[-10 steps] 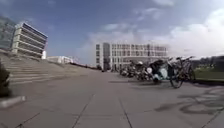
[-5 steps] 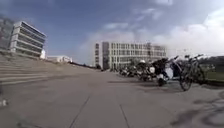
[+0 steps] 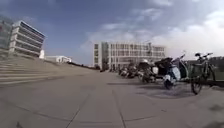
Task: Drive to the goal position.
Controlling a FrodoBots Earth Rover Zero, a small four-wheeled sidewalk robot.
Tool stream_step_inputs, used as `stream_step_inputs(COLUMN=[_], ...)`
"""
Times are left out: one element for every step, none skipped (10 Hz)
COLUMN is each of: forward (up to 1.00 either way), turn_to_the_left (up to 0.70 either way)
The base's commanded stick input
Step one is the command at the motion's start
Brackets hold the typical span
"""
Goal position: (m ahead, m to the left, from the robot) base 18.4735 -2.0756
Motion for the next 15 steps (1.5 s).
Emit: stream_step_inputs(forward=[0.85, 0.85, 0.85, 0.85, 0.85, 0.85, 0.85, 0.85, 0.85, 0.85, 0.85, 0.85, 0.85, 0.85, 0.85], turn_to_the_left=[0.0, 0.0, 0.0, 0.0, 0.0, 0.0, 0.0, 0.0, 0.0, 0.0, 0.1, 0.2, 0.31, 0.29, 0.22])
